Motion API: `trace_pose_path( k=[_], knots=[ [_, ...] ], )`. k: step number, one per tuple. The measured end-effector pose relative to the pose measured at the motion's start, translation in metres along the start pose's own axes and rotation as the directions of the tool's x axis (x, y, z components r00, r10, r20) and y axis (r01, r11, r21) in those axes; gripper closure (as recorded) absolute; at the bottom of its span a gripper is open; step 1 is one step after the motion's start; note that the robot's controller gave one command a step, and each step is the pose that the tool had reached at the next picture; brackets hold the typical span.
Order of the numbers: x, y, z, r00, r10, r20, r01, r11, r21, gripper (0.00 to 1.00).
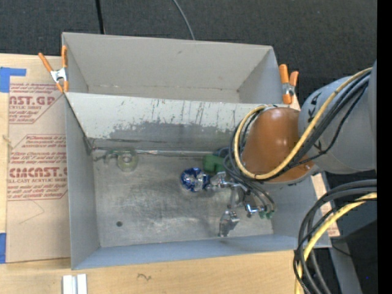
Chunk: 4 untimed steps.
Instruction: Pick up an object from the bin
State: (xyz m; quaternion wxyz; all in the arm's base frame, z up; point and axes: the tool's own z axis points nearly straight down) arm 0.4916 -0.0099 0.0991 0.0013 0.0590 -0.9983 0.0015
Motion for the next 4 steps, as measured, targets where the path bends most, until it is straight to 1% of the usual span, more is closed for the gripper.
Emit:
trace_pose_path(
  k=[1,2,3,4],
  knots=[
    [-0.099,-0.039,0.028,0.994,-0.109,0.002,0.109,0.994,-0.006,0.00],
    [-0.080,-0.041,0.025,0.999,0.034,0.017,-0.034,0.999,-0.003,0.00],
    [-0.078,-0.041,0.025,0.999,0.034,0.004,-0.034,0.999,-0.003,1.00],
    [-0.080,-0.041,-0.097,0.999,0.033,0.013,-0.033,0.999,-0.001,1.00]
  ],
)
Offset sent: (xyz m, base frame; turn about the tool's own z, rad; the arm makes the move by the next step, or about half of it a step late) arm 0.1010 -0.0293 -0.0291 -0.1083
